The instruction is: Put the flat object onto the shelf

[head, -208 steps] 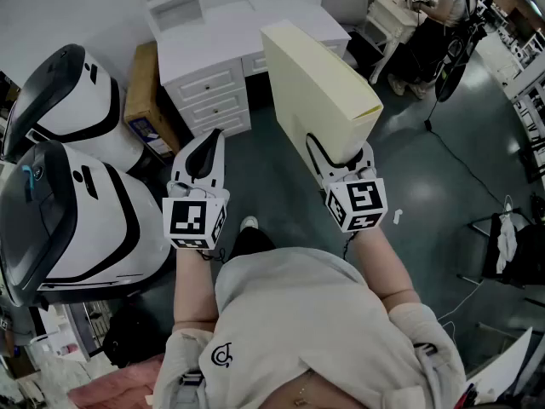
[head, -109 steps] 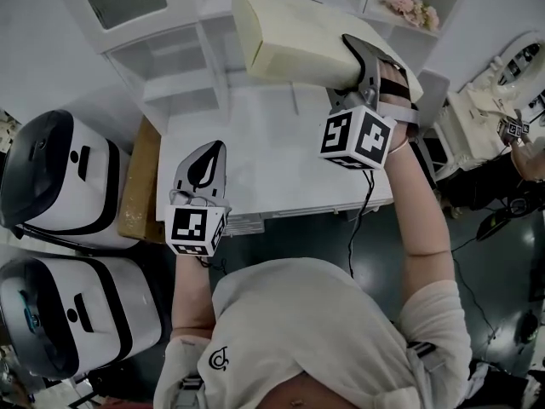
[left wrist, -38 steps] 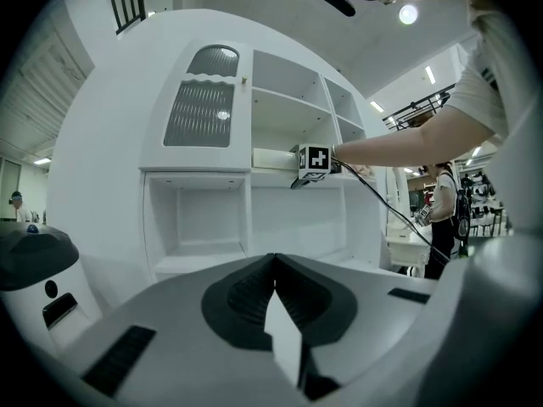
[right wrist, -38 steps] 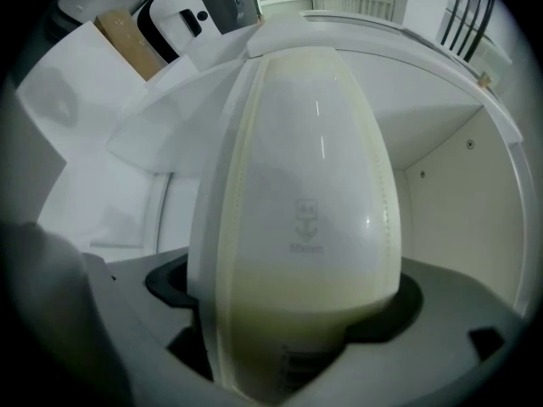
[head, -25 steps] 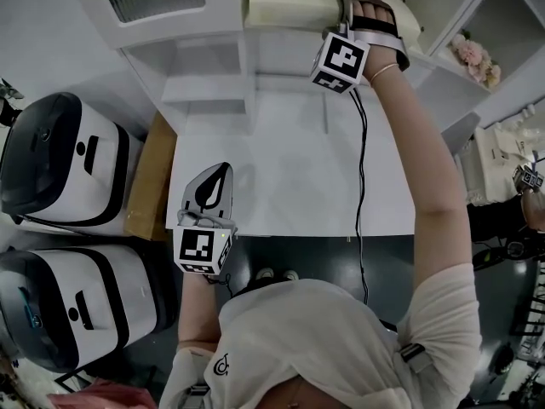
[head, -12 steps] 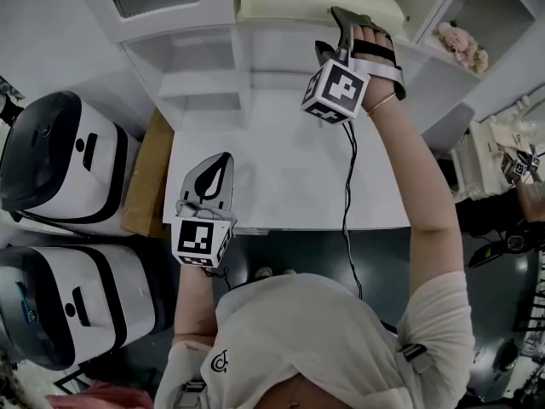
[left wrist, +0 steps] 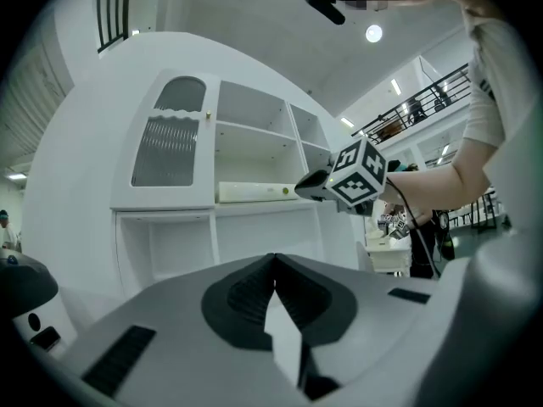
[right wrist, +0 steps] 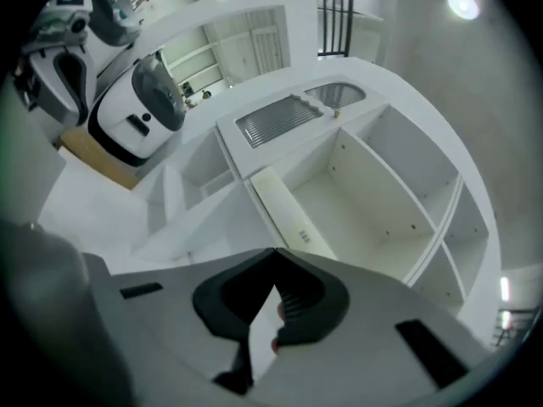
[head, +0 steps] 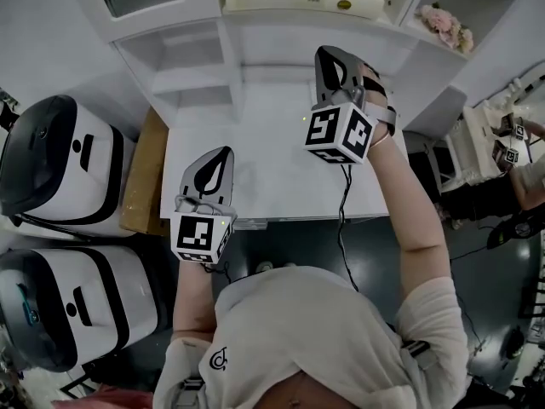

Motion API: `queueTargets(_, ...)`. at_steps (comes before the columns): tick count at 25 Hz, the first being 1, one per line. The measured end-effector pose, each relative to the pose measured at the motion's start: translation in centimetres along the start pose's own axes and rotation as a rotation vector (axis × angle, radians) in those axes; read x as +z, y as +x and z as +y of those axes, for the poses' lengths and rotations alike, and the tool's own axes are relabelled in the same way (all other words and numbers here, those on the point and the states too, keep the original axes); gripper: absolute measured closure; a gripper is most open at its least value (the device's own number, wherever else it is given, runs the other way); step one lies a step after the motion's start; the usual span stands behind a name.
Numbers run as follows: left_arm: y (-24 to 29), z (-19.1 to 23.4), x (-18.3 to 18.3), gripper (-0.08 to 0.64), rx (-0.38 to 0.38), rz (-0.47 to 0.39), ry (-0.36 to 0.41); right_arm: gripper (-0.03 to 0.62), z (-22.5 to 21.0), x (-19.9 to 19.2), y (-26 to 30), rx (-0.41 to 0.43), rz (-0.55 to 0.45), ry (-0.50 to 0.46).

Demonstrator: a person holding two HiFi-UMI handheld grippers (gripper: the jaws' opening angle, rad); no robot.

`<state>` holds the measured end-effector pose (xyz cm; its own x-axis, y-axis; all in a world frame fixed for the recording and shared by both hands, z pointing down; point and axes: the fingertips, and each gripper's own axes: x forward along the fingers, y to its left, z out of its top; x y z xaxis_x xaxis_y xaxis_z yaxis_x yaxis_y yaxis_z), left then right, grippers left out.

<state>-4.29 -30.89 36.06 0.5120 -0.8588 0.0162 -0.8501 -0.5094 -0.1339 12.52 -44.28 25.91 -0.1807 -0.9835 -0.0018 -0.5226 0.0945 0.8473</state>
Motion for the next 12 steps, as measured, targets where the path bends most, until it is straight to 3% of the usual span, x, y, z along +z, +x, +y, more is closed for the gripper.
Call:
queueTargets(7,-0.5,-0.6,0.7,0.548,-0.003,-0.016,0.001,0.585,3.1,-3.4,-6.0,0.034,-0.012,0.324)
queueTargets(12,-0.4,-1.7,1.2,0.548,-0.018,-0.028,0.005,0.586,5.2,-6.0,-9.4,0.059,0.010,0.461)
